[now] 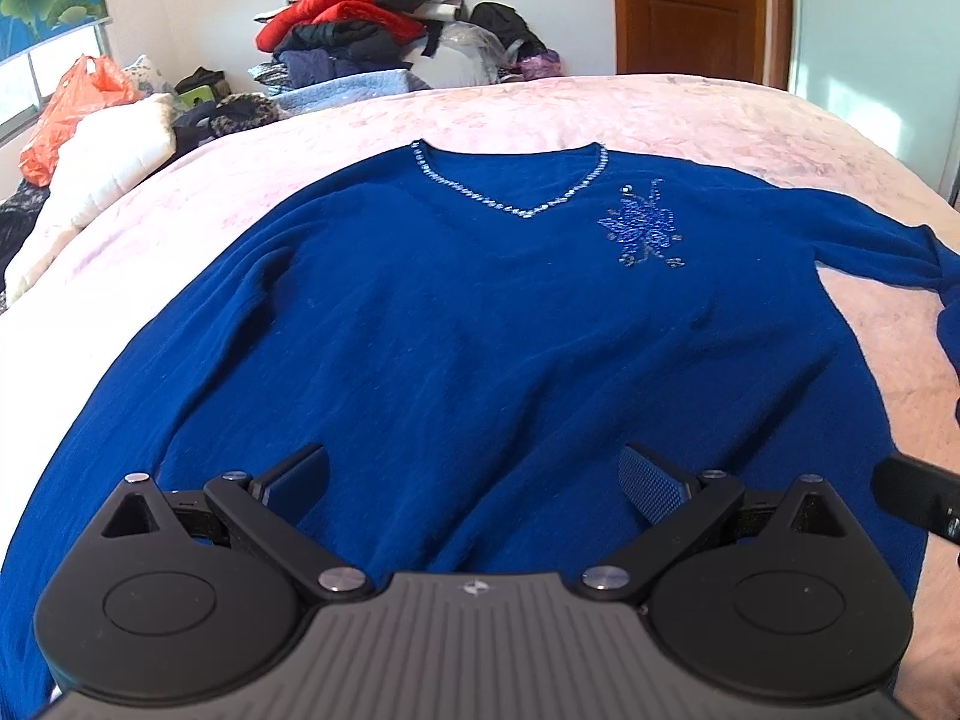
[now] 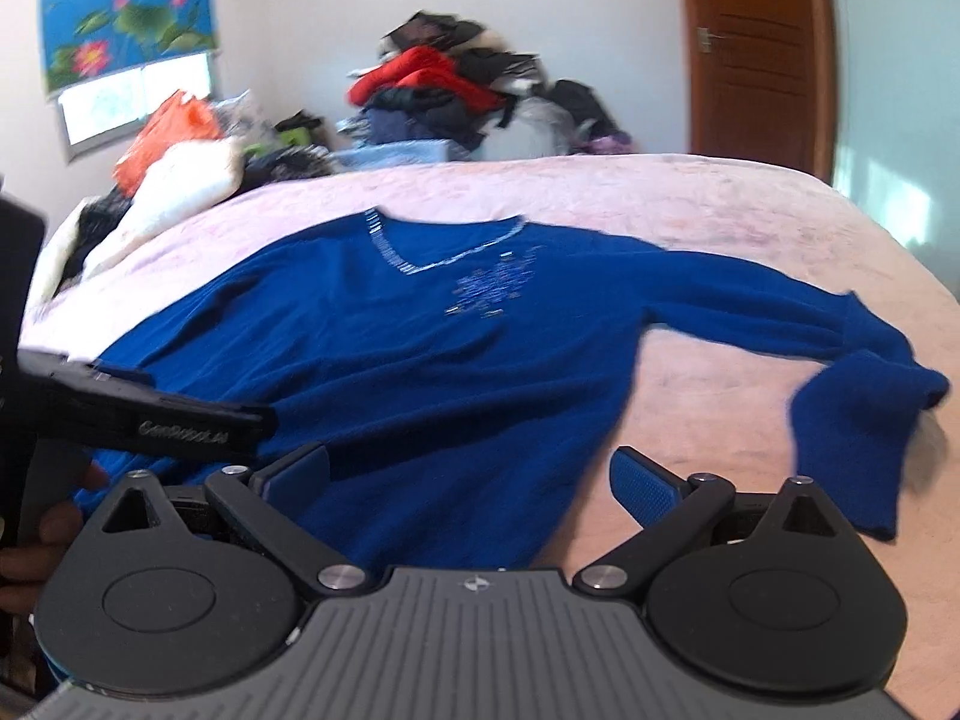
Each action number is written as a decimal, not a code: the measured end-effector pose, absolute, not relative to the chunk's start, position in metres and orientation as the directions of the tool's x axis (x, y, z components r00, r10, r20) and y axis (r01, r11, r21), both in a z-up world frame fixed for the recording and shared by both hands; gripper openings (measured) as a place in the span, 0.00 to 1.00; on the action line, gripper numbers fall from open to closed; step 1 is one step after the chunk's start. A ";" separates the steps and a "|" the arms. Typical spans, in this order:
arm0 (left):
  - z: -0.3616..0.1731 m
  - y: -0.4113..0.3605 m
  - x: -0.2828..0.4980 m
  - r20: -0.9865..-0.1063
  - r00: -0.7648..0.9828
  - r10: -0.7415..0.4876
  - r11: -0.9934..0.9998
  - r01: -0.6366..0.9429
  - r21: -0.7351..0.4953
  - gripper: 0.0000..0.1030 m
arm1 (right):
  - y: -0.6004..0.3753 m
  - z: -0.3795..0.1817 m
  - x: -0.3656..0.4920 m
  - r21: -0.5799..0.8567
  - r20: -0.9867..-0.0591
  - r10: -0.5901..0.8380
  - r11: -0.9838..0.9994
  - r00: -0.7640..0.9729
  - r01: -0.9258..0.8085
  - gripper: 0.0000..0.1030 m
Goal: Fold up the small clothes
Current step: 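Grasp the blue sweater's sleeve cuff with the right gripper and lift it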
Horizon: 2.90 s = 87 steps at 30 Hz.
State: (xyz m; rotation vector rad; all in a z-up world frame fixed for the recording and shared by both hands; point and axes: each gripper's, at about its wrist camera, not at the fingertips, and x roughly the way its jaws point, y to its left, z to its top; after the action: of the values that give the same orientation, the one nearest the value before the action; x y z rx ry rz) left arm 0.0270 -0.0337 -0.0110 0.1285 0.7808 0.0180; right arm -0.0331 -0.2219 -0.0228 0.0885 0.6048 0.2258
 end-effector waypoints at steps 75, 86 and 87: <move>-0.017 -0.023 0.093 -0.715 0.687 0.130 0.984 -0.004 0.176 1.00 | -0.426 0.012 0.078 0.939 0.148 0.514 0.194 0.845 -0.283 0.08; -0.014 -0.008 0.091 -0.707 0.692 0.147 0.982 -0.015 0.189 1.00 | -0.343 0.009 0.142 0.954 0.122 0.681 0.120 0.722 -0.274 0.09; -0.013 -0.005 0.089 -0.704 0.695 0.143 0.983 -0.016 0.184 1.00 | -0.334 0.011 0.149 0.954 0.120 0.696 0.117 0.708 -0.277 0.09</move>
State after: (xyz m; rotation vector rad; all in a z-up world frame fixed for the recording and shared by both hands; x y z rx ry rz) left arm 0.0894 -0.0053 -0.0126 0.1689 0.7981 0.0890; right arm 0.1486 -0.3336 0.0112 1.2653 0.4027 0.7402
